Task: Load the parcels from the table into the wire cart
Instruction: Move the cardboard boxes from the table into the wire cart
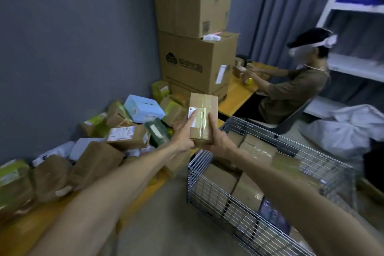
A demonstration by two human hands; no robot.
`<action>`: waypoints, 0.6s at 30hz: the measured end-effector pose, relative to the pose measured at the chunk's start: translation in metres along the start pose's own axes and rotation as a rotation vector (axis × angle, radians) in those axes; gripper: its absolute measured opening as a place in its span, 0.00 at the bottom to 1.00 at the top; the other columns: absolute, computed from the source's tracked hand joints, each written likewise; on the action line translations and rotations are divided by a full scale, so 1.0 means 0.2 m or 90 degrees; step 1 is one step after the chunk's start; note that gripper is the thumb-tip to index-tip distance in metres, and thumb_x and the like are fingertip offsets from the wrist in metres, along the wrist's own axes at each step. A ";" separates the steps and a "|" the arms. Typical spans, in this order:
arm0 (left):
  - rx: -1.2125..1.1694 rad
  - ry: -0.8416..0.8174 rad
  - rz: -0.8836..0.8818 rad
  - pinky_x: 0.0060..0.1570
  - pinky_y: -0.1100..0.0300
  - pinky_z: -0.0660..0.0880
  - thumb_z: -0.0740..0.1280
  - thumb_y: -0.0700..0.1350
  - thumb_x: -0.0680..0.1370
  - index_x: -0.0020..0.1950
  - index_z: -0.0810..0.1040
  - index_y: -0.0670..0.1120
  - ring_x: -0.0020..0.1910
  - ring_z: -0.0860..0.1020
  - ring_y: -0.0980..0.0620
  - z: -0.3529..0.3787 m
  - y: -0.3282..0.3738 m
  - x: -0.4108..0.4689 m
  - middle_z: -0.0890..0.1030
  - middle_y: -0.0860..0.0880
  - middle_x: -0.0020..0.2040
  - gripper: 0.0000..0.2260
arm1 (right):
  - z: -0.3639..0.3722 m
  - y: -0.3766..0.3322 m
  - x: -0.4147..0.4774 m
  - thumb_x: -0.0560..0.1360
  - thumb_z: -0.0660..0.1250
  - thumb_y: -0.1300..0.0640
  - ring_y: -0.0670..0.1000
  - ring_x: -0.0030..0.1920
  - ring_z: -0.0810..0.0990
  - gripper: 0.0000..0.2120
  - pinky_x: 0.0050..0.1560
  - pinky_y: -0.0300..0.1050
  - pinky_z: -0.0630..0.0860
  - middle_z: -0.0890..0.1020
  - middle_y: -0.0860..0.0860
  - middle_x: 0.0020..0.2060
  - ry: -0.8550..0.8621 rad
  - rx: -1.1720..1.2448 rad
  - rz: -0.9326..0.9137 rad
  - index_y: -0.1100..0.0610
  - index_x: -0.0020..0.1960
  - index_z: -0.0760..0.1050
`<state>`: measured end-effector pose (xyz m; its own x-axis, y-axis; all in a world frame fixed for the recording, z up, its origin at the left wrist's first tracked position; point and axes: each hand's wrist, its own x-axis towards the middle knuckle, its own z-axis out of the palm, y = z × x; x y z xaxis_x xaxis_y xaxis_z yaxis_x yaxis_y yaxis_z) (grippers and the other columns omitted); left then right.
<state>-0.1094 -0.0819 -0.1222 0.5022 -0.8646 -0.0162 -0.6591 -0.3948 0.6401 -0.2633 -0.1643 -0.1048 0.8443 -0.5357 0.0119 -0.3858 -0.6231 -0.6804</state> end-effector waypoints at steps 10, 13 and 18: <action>-0.043 -0.140 0.156 0.53 0.63 0.73 0.70 0.30 0.70 0.77 0.42 0.68 0.76 0.61 0.44 0.59 0.67 0.08 0.47 0.53 0.82 0.53 | -0.44 0.61 -0.49 0.70 0.78 0.52 0.63 0.62 0.76 0.62 0.59 0.48 0.71 0.73 0.64 0.66 0.094 -0.004 0.111 0.50 0.78 0.28; -0.035 -0.176 0.169 0.57 0.61 0.74 0.70 0.30 0.70 0.78 0.42 0.68 0.76 0.61 0.44 0.71 0.80 0.13 0.47 0.52 0.82 0.53 | -0.52 0.73 -0.55 0.69 0.78 0.53 0.63 0.62 0.76 0.61 0.63 0.50 0.71 0.71 0.64 0.69 0.116 0.015 0.149 0.51 0.78 0.29; -0.046 -0.221 0.193 0.39 0.71 0.75 0.74 0.31 0.70 0.77 0.43 0.69 0.69 0.70 0.44 0.88 0.87 0.29 0.49 0.51 0.81 0.55 | -0.59 0.90 -0.55 0.72 0.76 0.54 0.62 0.65 0.74 0.59 0.62 0.39 0.66 0.70 0.62 0.71 0.129 0.052 0.177 0.54 0.78 0.29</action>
<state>-0.2941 -0.2556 -0.1468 0.0679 -0.9953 -0.0688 -0.7001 -0.0966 0.7075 -0.4693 -0.2847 -0.1411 0.6171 -0.7858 -0.0414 -0.5522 -0.3949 -0.7343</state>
